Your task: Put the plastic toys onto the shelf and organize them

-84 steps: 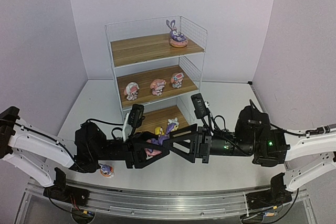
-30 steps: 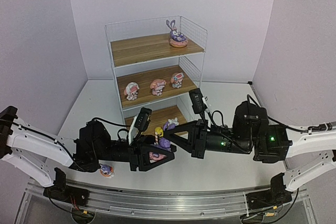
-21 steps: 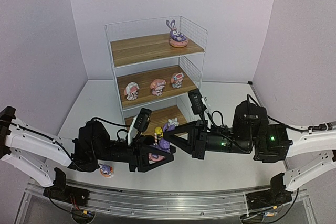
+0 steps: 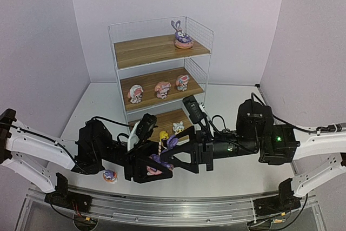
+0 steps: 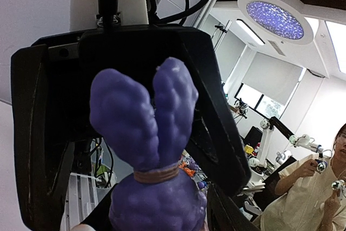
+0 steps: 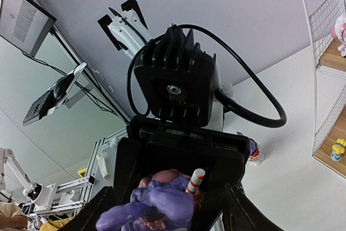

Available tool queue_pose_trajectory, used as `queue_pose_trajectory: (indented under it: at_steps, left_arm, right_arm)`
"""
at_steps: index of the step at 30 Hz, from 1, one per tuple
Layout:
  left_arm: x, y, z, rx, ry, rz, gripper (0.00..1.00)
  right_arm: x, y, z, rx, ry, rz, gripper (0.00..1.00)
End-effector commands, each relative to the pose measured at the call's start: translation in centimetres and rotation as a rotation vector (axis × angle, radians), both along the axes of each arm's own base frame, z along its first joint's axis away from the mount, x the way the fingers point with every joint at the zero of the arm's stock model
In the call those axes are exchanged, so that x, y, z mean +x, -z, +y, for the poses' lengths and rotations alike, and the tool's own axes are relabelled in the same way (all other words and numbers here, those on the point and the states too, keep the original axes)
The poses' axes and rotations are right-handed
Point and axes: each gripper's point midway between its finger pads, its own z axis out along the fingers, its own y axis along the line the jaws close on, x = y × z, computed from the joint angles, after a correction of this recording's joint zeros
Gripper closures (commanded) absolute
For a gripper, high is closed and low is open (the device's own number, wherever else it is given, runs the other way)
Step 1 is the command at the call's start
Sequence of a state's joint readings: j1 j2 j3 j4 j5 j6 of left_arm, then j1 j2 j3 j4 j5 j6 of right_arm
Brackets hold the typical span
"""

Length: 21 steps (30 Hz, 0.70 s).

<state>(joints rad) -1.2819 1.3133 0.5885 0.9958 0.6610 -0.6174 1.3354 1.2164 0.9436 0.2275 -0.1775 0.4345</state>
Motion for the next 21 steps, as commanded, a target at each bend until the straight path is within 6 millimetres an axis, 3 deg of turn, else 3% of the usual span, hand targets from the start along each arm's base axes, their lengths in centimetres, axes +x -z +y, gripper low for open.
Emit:
queue_pose_trajectory:
  at_steps: [1,6,11,15,21]
  left_arm:
    - [-0.2,-3.1,0.2,-0.103,0.009,-0.044,1.00]
    - [-0.1,-3.2,0.3,-0.113,-0.001,-0.038,1.00]
    - [-0.1,-3.1,0.3,-0.113,0.003,-0.035,1.00]
    - [-0.1,-3.0,0.4,-0.114,0.002,-0.033,1.00]
    - [-0.2,-2.8,0.3,-0.109,0.010,-0.032,1.00]
  right_arm:
    - [-0.5,-2.1,0.6,0.051,-0.039,-0.019,0.38]
    - [-0.7,-1.2,1.2,0.035,-0.056,0.005,0.47]
    - [-0.8,-1.5,1.0,0.052,-0.061,0.003,0.84]
    - [-0.3,-2.0,0.3,0.069,-0.018,-0.004,0.99]
    - [1.0,-2.6,-1.1,0.100,0.076,0.004,1.00]
